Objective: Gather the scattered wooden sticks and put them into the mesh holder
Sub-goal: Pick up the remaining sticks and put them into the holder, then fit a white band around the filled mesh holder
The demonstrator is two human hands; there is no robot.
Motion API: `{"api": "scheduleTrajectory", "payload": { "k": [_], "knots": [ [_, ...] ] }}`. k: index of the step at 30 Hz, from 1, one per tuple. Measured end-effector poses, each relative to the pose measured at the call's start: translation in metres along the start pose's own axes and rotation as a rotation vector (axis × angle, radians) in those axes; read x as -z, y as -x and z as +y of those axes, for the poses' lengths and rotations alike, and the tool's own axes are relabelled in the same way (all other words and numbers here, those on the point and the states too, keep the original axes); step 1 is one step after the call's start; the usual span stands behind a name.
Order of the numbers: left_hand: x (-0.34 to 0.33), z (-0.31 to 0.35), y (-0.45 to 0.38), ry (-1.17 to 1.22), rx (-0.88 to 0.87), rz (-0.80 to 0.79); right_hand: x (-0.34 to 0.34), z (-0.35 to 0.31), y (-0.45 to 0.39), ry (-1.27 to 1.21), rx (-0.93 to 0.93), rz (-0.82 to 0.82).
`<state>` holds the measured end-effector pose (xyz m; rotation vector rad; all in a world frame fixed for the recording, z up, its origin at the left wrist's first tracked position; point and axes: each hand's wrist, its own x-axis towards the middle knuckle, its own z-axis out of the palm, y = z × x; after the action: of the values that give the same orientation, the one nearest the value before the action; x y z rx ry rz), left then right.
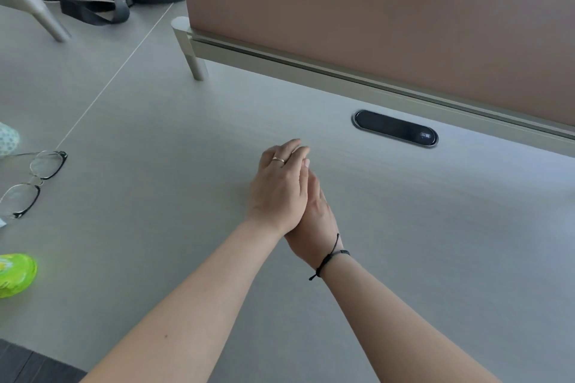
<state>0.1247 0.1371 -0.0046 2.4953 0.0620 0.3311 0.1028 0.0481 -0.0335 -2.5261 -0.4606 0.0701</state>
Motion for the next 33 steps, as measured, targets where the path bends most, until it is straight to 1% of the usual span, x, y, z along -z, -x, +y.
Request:
{"api": "scheduleTrajectory", "payload": {
  "k": [1, 3, 5, 6, 7, 8, 9, 10, 11, 12, 13, 15, 18, 20, 22, 24, 26, 27, 29, 30, 31, 33],
  "knots": [
    [0.002, 0.001, 0.0, 0.0, -0.011, -0.024, 0.0, 0.0, 0.0, -0.016, -0.008, 0.005],
    [0.007, -0.003, 0.001, 0.078, -0.043, -0.101, 0.006, -0.002, 0.002, -0.156, -0.135, 0.005],
    [0.016, -0.012, 0.0, 0.324, -0.037, -0.148, 0.012, -0.002, 0.003, -0.362, -0.247, -0.015],
    [0.021, -0.019, 0.001, 0.468, -0.016, -0.128, 0.014, -0.002, 0.003, -0.4, -0.26, -0.016],
    [0.025, -0.027, 0.002, 0.602, 0.033, -0.085, 0.016, -0.001, 0.003, -0.404, -0.248, -0.016],
    [0.03, -0.034, 0.003, 0.721, 0.122, -0.042, 0.018, 0.002, 0.003, -0.388, -0.228, -0.023],
    [0.033, -0.04, 0.005, 0.831, 0.252, -0.016, 0.021, 0.003, 0.002, -0.376, -0.216, -0.041],
    [0.035, -0.045, 0.008, 0.926, 0.394, -0.018, 0.024, 0.006, 0.001, -0.374, -0.214, -0.068],
    [0.036, -0.048, 0.013, 0.984, 0.506, -0.054, 0.028, 0.009, 0.0, -0.383, -0.206, -0.094],
    [0.035, -0.051, 0.019, 0.984, 0.568, -0.118, 0.031, 0.012, 0.0, -0.396, -0.193, -0.111],
    [0.032, -0.054, 0.027, 0.952, 0.572, -0.191, 0.033, 0.015, 0.001, -0.413, -0.183, -0.121],
    [0.024, -0.061, 0.043, 0.807, 0.488, -0.288, 0.031, 0.02, 0.006, -0.461, -0.199, -0.117],
    [0.015, -0.06, 0.062, 0.642, 0.378, -0.374, 0.016, 0.026, 0.024, -0.522, -0.284, -0.061],
    [0.008, -0.051, 0.068, 0.626, 0.338, -0.351, 0.005, 0.027, 0.035, -0.56, -0.325, 0.014],
    [-0.001, -0.042, 0.072, 0.612, 0.359, -0.259, -0.002, 0.026, 0.04, -0.591, -0.352, 0.042],
    [-0.009, -0.034, 0.075, 0.538, 0.426, -0.16, 0.0, 0.026, 0.034, -0.677, -0.384, -0.004],
    [-0.01, -0.026, 0.081, 0.437, 0.465, -0.078, 0.013, 0.028, 0.023, -0.801, -0.389, -0.111],
    [-0.009, -0.023, 0.085, 0.416, 0.459, -0.06, 0.021, 0.031, 0.018, -0.804, -0.366, -0.172],
    [-0.007, -0.019, 0.091, 0.411, 0.452, -0.09, 0.033, 0.037, 0.012, -0.658, -0.336, -0.263],
    [-0.006, -0.02, 0.094, 0.41, 0.459, -0.116, 0.034, 0.038, 0.011, -0.564, -0.337, -0.274],
    [-0.007, -0.023, 0.096, 0.421, 0.471, -0.13, 0.034, 0.037, 0.013, -0.487, -0.341, -0.261],
    [-0.009, -0.033, 0.097, 0.443, 0.478, -0.133, 0.025, 0.034, 0.02, -0.41, -0.297, -0.151]
  ]
}}
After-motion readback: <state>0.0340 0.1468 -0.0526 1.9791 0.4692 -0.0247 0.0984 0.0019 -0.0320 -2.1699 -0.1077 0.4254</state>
